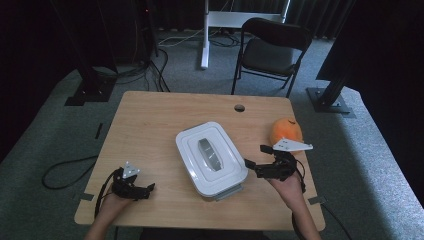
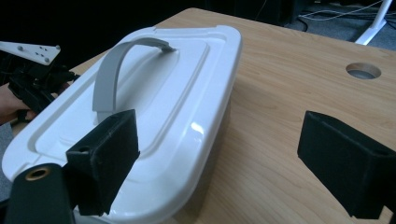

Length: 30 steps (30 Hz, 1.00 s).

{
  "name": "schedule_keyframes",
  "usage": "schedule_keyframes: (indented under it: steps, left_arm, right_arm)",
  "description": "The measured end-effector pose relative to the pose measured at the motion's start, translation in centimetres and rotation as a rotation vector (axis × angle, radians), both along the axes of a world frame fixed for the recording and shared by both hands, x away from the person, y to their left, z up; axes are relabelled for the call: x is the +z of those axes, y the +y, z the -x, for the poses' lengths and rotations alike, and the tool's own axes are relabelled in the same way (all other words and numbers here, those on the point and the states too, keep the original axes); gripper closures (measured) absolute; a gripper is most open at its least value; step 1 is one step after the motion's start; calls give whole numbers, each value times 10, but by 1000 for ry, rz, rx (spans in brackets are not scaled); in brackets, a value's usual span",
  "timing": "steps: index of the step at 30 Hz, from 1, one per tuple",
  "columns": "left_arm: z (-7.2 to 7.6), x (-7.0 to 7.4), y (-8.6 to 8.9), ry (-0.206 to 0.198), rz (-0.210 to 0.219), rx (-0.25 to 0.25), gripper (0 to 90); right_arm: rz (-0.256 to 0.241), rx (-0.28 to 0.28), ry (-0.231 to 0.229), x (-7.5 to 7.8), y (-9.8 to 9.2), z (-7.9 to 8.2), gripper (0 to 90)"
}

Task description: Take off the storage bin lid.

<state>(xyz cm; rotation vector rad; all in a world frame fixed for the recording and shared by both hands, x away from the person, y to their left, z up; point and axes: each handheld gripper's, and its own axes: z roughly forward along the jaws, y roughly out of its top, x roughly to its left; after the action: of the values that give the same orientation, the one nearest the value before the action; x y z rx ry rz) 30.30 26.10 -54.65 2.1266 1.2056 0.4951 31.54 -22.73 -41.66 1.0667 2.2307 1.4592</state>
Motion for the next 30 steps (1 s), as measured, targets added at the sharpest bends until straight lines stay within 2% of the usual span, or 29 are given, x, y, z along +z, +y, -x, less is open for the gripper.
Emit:
schedule_keyframes:
  steps: [5,13,17,21,30]
  left_arm:
    - [0,0,0,0,-1,-1,15]
    - [0,0,0,0,1,1,15]
    - [0,0,0,2,-1,-1,16]
    - [0,0,0,2,-2,-1,16]
    - [0,0,0,2,-1,-1,16]
  right_arm:
    - [0,19,5,4,11,-1,118]
    - [28,55,18,8,33,-4,119]
    - [39,55,4,12,44,-7,119]
    - [42,69,17,15,55,-10,118]
    - [90,78,45,17,85,-19,122]
